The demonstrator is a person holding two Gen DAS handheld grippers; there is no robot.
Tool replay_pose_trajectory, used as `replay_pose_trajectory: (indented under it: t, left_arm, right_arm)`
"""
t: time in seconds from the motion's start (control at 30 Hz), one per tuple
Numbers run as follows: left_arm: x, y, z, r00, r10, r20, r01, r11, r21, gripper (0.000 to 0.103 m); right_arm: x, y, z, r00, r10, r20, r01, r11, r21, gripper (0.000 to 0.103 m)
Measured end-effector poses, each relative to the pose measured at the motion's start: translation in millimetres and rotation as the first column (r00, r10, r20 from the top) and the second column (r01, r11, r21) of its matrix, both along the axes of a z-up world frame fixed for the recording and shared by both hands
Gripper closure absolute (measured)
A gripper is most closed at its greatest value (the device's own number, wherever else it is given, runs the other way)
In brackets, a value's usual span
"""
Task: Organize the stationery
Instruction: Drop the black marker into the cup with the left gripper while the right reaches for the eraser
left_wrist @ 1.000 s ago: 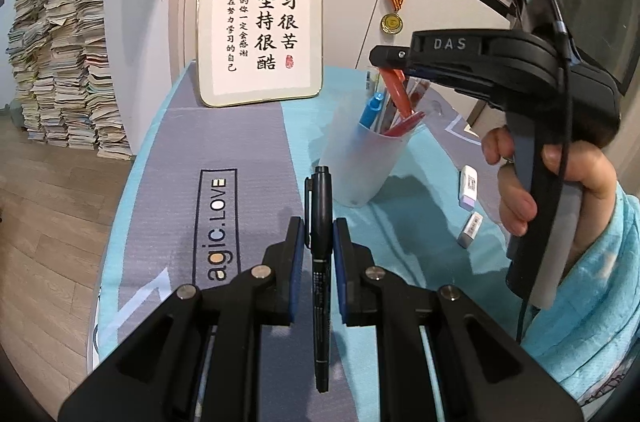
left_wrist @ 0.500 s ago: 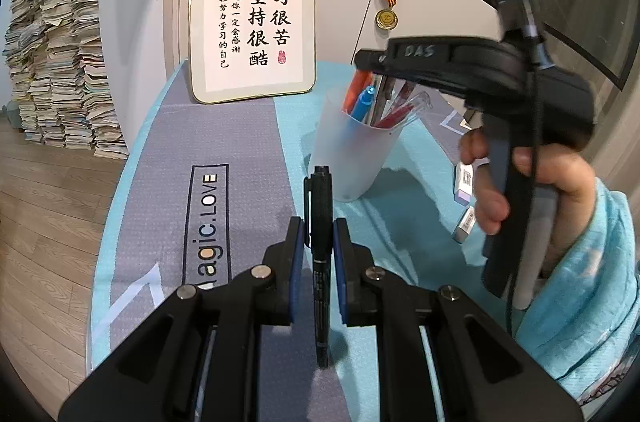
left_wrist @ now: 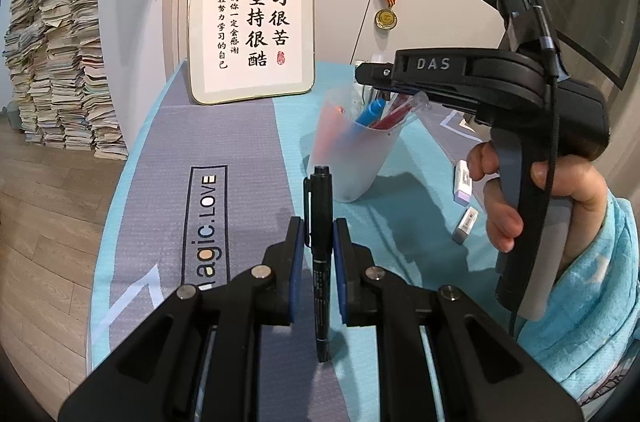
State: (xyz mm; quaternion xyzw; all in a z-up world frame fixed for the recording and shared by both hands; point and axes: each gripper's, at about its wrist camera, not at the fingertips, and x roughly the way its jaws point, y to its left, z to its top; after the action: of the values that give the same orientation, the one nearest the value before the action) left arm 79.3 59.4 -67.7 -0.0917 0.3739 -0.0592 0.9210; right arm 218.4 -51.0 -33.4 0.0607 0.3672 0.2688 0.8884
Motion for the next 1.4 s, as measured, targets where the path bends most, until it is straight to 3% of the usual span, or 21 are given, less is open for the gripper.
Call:
replay_pose_trajectory:
  t: [0.33, 0.47, 0.63, 0.77, 0.9, 1.2, 1.4]
  left_arm:
    - [-1.8, 0.5, 13.3, 0.999, 0.001, 0.040, 0.000, 1.000, -0.004, 0.091]
    - [-3.1, 1.6, 32.6, 0.996, 0.007, 0.090, -0.007, 1.000, 0.001, 0.091]
    - [-0.6, -1.1, 69.9, 0.981, 0.010, 0.191, -0.016, 0.999, 0.028, 0.091]
    - [12.5, -8.3, 97.7, 0.959, 0.021, 0.281, -0.047, 0.995, 0.084, 0.091]
    - [38.2, -16.8, 109.8, 0.948, 0.053, 0.314, -0.093, 0.989, 0.114, 0.091]
    - [86.2, -20.1, 100.0, 0.947, 0.102, 0.303, -0.119, 0.992, 0.039, 0.091]
    - [95.2, -31.2, 79.2, 0.957, 0.077, 0.278, -0.106, 0.990, 0.090, 0.091]
  right_arm:
    - [-26.9, -39.9, 18.0, 0.999, -0.032, 0.007, 0.031, 0.996, 0.084, 0.088]
    - [-43.2, -55.1, 15.4, 0.997, -0.072, 0.018, 0.071, 0.997, 0.008, 0.087]
    - [-55.1, -80.6, -8.4, 0.989, -0.150, -0.009, 0.147, 0.980, -0.131, 0.087]
    - [-51.8, -110.4, -30.5, 0.976, -0.194, -0.094, 0.183, 0.976, -0.117, 0.087]
    - [-55.3, -137.0, -41.8, 0.964, -0.237, -0.125, 0.225, 0.969, -0.099, 0.087]
    - [-56.1, -170.6, -59.5, 0.942, -0.303, -0.147, 0.283, 0.949, -0.142, 0.087]
    - [-57.6, -160.6, -56.8, 0.955, -0.268, -0.125, 0.248, 0.956, -0.156, 0.087]
